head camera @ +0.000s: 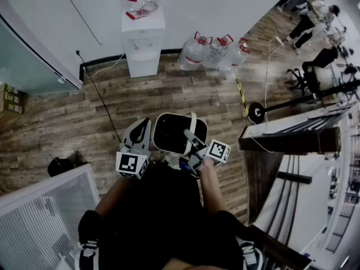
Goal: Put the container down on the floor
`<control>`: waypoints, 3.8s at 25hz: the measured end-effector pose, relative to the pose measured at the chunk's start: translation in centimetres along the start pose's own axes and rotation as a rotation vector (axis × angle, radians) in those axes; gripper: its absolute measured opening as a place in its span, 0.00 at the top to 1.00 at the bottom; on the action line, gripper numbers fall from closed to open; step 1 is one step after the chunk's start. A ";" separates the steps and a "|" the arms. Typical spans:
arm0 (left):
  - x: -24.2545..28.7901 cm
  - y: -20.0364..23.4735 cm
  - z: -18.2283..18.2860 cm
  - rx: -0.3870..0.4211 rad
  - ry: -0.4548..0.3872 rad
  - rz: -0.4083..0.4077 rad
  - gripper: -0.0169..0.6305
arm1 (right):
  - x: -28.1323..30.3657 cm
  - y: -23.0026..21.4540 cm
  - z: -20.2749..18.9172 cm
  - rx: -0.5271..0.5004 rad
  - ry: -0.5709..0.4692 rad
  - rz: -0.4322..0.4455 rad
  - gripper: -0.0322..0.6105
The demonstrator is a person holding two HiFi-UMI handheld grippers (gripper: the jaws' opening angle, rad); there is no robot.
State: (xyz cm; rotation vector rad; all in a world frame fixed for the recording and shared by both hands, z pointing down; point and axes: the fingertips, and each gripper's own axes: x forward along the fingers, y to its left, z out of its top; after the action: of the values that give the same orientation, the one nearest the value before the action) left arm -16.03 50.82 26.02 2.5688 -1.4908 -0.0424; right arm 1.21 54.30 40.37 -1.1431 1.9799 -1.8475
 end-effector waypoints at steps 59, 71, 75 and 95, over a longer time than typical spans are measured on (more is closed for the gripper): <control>20.6 0.0 -1.1 -0.022 0.054 0.011 0.93 | 4.8 -4.6 17.9 -0.025 0.029 0.161 0.80; 32.7 10.4 0.8 -0.041 0.092 -0.044 0.93 | 16.2 -2.3 27.9 -0.047 0.007 0.179 0.80; 35.2 12.4 1.9 -0.035 0.071 -0.055 0.93 | 19.8 -3.4 30.5 -0.058 -0.001 0.158 0.79; 46.0 14.5 1.4 -0.051 0.042 0.149 0.93 | 32.2 -7.7 41.2 0.006 0.225 0.107 0.80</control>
State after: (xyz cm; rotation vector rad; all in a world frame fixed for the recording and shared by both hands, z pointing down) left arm -5.66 3.90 29.83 2.3978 -1.6387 -0.0075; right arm 7.87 2.91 50.54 -0.8409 2.1047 -2.0001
